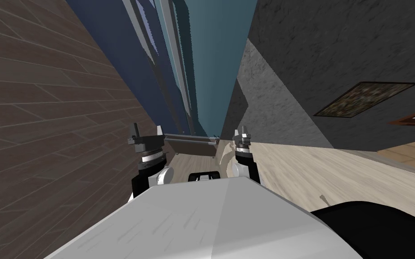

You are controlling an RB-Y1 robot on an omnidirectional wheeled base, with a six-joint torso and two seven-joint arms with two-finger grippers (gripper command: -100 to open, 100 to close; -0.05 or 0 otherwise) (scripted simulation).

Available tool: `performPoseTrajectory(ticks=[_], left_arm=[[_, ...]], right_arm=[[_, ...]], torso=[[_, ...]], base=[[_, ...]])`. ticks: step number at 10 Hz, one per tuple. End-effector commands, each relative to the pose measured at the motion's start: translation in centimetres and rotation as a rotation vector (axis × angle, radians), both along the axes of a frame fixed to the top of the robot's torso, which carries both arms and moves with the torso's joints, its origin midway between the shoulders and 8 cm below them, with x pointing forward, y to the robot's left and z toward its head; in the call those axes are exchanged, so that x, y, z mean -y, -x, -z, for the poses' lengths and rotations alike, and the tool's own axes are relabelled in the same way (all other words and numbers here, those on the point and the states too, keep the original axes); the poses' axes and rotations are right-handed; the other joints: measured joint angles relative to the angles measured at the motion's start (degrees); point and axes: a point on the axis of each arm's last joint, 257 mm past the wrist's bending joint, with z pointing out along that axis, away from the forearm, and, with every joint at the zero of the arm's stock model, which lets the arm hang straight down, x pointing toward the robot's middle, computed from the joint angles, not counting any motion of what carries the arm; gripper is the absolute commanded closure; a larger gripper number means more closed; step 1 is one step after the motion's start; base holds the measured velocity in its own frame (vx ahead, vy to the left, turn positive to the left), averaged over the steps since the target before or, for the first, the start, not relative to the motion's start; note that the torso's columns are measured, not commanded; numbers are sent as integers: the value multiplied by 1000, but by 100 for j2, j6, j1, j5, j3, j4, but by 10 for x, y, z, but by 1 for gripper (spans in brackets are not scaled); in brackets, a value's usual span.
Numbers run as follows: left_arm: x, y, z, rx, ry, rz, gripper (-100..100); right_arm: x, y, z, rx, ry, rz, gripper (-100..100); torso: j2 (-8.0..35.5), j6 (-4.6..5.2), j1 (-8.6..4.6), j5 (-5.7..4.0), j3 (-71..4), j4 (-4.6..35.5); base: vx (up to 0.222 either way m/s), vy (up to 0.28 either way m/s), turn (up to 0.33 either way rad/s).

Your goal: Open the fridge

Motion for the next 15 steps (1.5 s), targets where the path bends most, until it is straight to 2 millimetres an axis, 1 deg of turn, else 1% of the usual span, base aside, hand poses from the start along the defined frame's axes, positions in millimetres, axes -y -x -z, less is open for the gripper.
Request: performPoseTrajectory(ticks=[1, 2, 3, 4, 5, 7, 9, 10, 11, 13, 14, 15], left_arm=[[0, 0, 0, 0, 0, 0, 0], [0, 0, 0, 0, 0, 0, 0], [6, 0, 2, -2, -45, 21, -100], [10, -1, 5, -2, -69, 33, -100], [11, -1, 5, -4, -79, 38, -100], [18, -1, 14, -2, -134, 62, -100], [22, -2, 27, 0, -178, 80, -100], [23, -3, 35, -2, -197, 87, -100], [23, -2, 35, 1, -197, 87, -100], [24, -3, 52, -1, -229, 98, -100], [23, -4, 55, -2, -229, 97, -100], [23, -4, 65, -2, -244, 101, -100]], right_arm=[[0, 0, 0, 0, 0, 0, 0], [0, 0, 0, 0, 0, 0, 0], [0, 0, 0, 0, 0, 0, 0], [0, 0, 0, -1, 0, 0, 0], [0, 0, 0, -1, 0, 0, 0], [0, 0, 0, -1, 0, 0, 0], [0, 0, 0, -1, 0, 0, 0], [0, 0, 0, -1, 0, 0, 0], [0, 0, 0, -1, 0, 0, 0], [0, 0, 0, -1, 0, 0, 0], [0, 0, 0, -1, 0, 0, 0], [0, 0, 0, -1, 0, 0, 0]], torso=[[423, 0, 0, 0, -846, 423], [846, 0, 0, 0, -1691, 846], [1269, 0, 0, 0, -2538, 1269], [1460, 0, 2, 1, -2933, 1457], [1510, 0, 3, 1, -3047, 1512], [1533, 0, 0, 0, -3075, 1535], [1528, 0, 1, 0, -3080, 1535], [1525, 0, -1, 0, -3082, 1534], [1531, 0, 1, 0, -3079, 1535], [1542, 0, -4, -1, -3071, 1539], [1534, 0, 0, 0, -3076, 1537], [1536, 0, 2, 0, -3076, 1537]], base=[[0, 0, 0], [0, 0, 0], [14, 0, -4], [25, 3, -9], [19, 3, -2], [30, 2, -9], [68, 3, -17], [74, 6, -17], [46, 3, -7], [61, -5, -19], [58, 2, -10], [60, -1, -19]])
